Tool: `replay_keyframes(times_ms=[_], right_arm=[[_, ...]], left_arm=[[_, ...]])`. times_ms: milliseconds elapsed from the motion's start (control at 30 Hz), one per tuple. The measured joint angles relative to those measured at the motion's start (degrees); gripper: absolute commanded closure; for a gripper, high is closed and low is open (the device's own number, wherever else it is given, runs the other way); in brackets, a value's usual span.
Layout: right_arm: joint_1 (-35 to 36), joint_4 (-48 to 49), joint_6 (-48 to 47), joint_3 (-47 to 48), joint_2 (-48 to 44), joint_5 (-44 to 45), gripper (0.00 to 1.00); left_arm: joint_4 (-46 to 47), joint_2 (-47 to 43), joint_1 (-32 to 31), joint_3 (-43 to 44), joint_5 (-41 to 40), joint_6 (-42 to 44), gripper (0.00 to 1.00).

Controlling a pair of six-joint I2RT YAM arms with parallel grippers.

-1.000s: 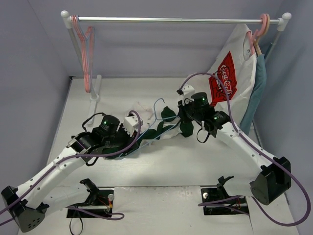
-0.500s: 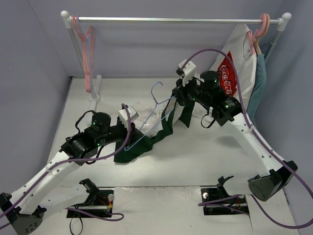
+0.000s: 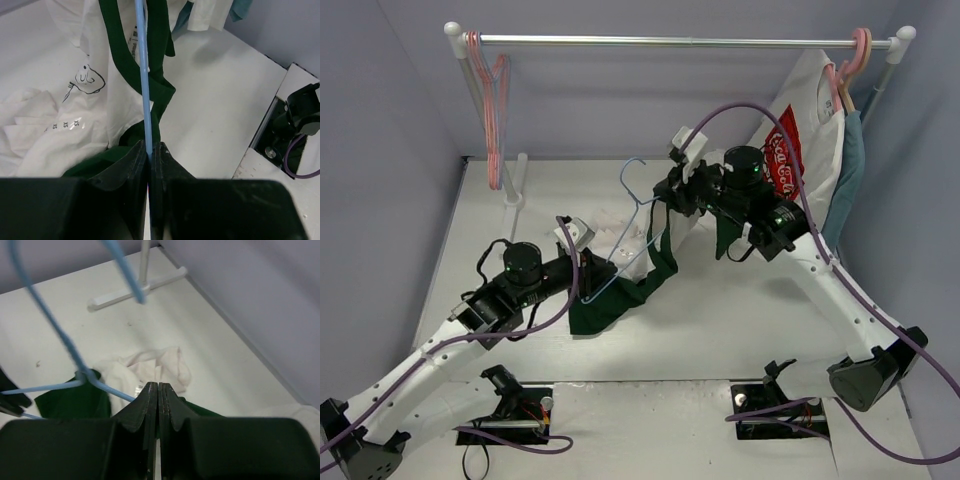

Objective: Place the t-shirt on the hanger

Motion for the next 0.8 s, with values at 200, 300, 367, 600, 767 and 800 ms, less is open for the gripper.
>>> replay_keyframes(times_ms=[200,300,367,600,767,800], right_arm=[[4.4,0.5,1.6,-1.9,0.0,-0.2,1.0],[5.0,0.8,2.4,-1.9,0.0,0.0,1.0],[5.1,1.0,2.6,-2.0,-0.2,0.2,1.0],[5.1,2.0,2.8,-3.0,-0.8,1.4,0.83],[5.1,-0.3,2.7,-2.4,-0.8,1.9,0.56],[5.1,-1.4,2.6,-1.8,-0.8,2.1,0.55]], left_arm=[[9.0,3.2,0.0,-5.9,-1.2,-4.1,1.0],[14.4,3.5,0.0,-8.5,-2.5,-5.9,1.0],[17.9,3.7,-0.1,-9.9,-2.8,-7.0,1.0],[31.8,5.7,-0.4,-16.1,-2.0,-10.1,1.0],[37.9,6.8,-0.4,-21.0,-2.0,-10.8,1.0],[38.2,7.0,-0.4,-21.4,-2.0,-10.8,1.0]])
